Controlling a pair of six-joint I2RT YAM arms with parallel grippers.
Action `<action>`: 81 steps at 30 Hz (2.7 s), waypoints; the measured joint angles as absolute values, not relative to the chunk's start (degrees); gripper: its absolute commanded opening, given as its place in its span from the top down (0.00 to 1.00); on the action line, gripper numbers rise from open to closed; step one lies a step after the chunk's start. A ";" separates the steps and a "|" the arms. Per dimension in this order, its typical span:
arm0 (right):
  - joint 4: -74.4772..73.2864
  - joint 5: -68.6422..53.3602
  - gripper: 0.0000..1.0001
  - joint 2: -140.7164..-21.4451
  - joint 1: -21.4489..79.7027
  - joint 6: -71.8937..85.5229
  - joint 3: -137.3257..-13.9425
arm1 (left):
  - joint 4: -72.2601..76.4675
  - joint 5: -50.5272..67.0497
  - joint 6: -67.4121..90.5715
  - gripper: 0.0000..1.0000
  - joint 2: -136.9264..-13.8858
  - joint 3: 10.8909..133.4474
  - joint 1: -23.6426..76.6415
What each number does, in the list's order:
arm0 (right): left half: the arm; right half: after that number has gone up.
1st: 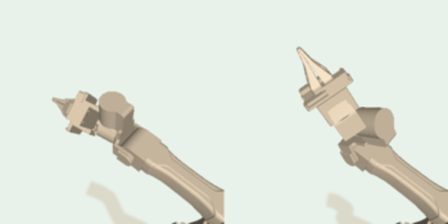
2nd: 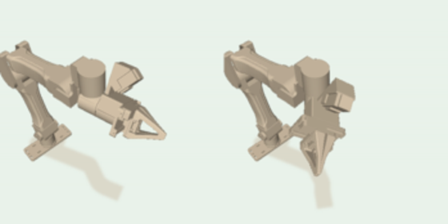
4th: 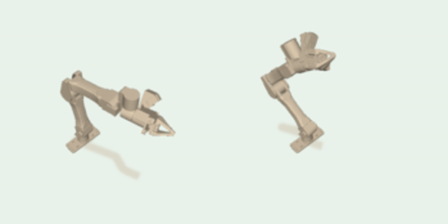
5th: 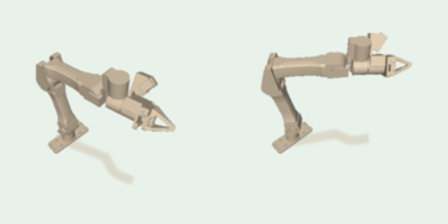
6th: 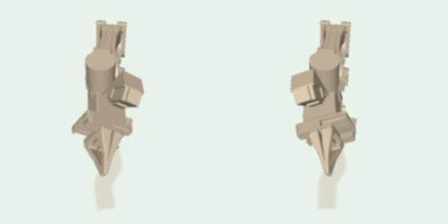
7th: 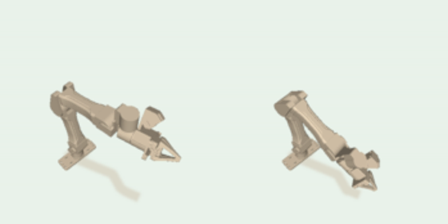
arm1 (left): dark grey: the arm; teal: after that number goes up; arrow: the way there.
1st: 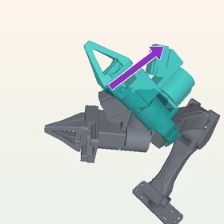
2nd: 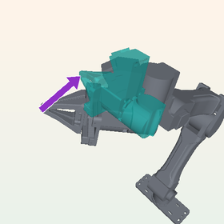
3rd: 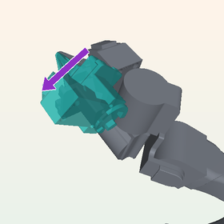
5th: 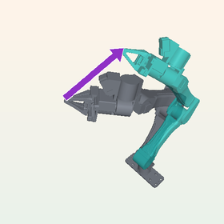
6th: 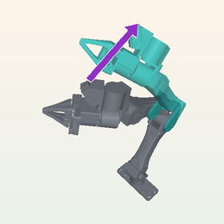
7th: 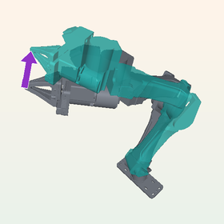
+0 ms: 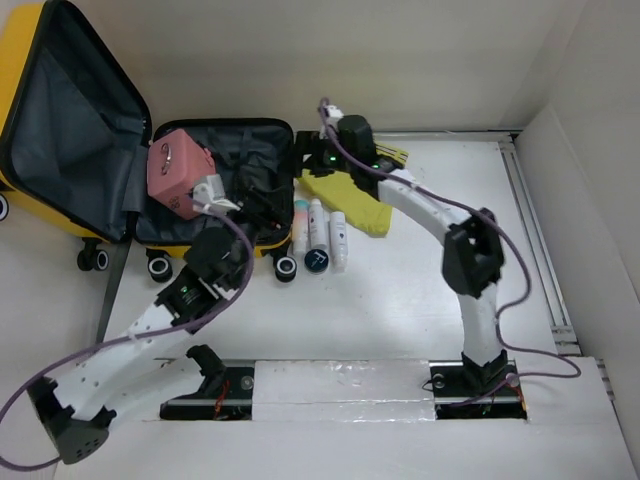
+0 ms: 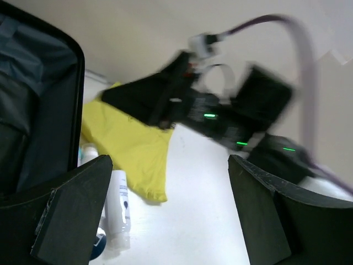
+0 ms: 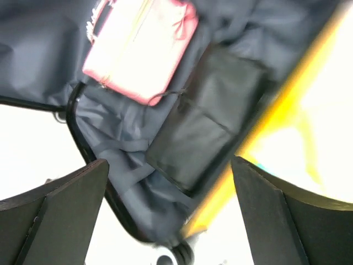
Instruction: Pack the luggage
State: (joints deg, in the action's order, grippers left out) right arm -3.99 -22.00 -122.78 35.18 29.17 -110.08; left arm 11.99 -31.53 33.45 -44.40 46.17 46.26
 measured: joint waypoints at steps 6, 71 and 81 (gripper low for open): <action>1.08 -15.51 0.65 -98.35 27.40 24.95 -84.05 | 10.92 -29.93 34.59 0.19 -57.63 48.42 46.28; 6.55 -3.90 0.40 -100.86 37.95 30.00 -71.09 | 16.32 -32.93 30.92 0.19 -44.23 36.07 46.26; 0.12 -0.64 0.31 -114.85 37.95 23.64 -77.60 | 17.30 -31.33 30.94 0.21 -47.37 36.14 46.26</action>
State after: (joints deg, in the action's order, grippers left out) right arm 0.12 -0.64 -114.85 37.95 23.64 -77.60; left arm 17.30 -31.33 30.94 -47.37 36.14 46.26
